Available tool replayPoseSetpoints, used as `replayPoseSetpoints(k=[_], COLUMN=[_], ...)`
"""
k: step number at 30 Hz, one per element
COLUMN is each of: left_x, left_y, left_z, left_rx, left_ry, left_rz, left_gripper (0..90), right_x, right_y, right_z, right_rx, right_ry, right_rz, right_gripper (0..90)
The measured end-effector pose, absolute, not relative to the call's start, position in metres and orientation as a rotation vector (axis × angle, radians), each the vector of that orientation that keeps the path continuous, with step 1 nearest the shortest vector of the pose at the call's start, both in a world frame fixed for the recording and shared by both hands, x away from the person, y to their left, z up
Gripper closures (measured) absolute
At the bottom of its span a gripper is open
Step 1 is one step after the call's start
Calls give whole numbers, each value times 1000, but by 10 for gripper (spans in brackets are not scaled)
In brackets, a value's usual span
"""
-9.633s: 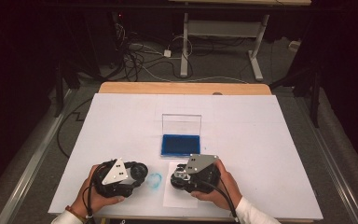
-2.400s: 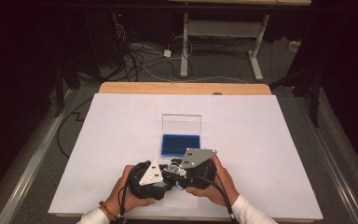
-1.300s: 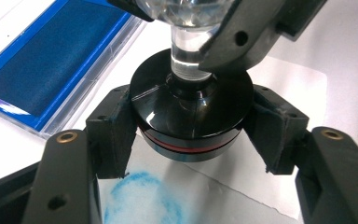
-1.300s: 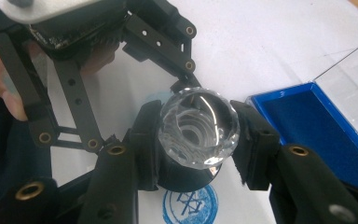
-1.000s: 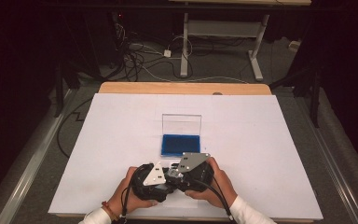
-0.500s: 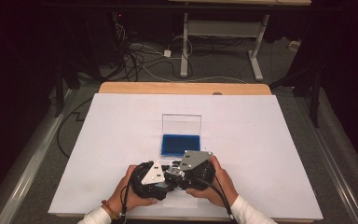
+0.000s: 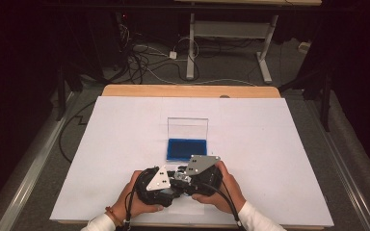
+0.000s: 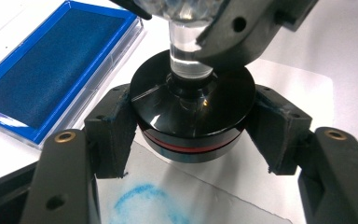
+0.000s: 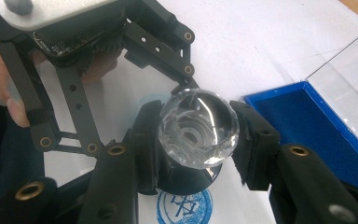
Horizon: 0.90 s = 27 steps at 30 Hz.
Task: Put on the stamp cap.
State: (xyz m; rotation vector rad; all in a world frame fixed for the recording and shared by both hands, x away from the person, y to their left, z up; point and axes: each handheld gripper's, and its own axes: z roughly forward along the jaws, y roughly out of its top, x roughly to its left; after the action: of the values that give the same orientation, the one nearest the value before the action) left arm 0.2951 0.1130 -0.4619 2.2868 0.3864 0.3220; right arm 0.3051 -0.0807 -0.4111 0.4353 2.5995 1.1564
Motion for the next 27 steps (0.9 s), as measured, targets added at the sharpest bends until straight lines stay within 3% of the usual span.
replayPoseSetpoints(k=[9, 18, 27], left_x=[295, 294, 294], left_y=[111, 110, 115], left_z=[-466, -466, -463], left_rx=[2304, 2286, 2275], left_ry=[387, 426, 426], left_rz=[328, 349, 383], left_gripper=[307, 169, 167], right_x=[304, 304, 305], right_y=[-81, -82, -86], right_z=[-411, -409, -405], right_rx=[442, 418, 436], right_ry=[2610, 2603, 2594], right_rz=[1164, 1167, 1181], right_gripper=[570, 570, 570])
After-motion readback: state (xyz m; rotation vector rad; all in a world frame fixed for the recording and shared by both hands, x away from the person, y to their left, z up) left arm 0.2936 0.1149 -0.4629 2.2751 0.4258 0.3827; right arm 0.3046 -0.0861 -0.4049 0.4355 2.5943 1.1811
